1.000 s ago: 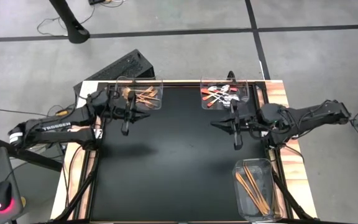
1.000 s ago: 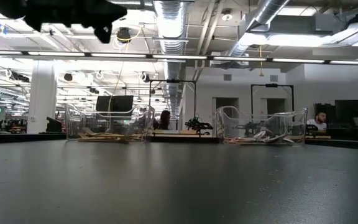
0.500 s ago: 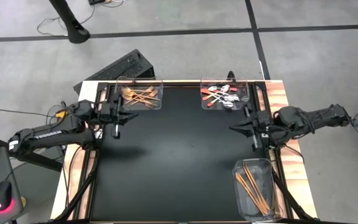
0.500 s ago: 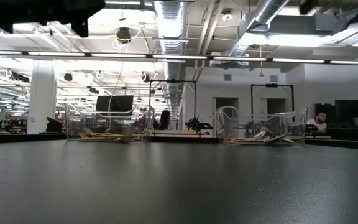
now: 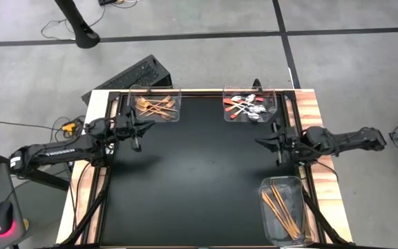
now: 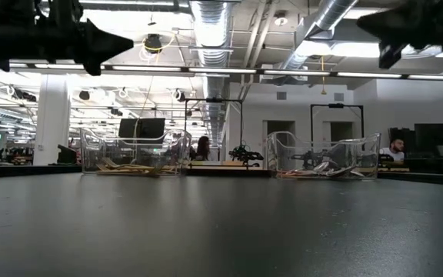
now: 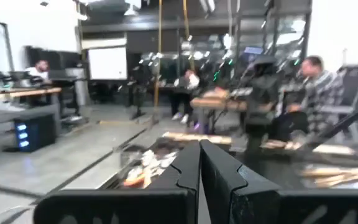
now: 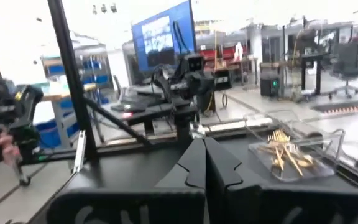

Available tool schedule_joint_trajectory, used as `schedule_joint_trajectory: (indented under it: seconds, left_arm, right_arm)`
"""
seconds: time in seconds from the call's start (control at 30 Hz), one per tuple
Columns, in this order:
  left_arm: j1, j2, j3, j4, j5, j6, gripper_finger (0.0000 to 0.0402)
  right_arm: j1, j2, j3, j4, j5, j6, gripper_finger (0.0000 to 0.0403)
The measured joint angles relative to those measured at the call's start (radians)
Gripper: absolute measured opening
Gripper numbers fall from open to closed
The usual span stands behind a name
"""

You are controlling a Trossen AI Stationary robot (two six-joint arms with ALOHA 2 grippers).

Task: Sort silverware by color (type)
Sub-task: Return to Home Position

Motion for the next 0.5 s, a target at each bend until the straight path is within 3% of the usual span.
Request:
schedule_joint_trajectory:
  seconds: [0.13,0.37,0.5]
  left_arm:
    - [-0.007,0.006,-0.036,0.065,0.058,-0.064,0.0000]
    - [-0.074,0.003,-0.040,0.045,0.197,-0.081,0.0000]
    - [-0.106,-0.057,-0.040,-0.053,0.293,-0.062,0.0000]
  right_arm:
    - [-0.044,-0.002,-0.082,0.110,-0.050,0.015,0.0010]
    - [-0.058,-0.022,-0.110,0.087,-0.139,0.047,0.0010]
    - [-0.060,-0.083,-0.110,0.068,-0.139,0.022,0.0010]
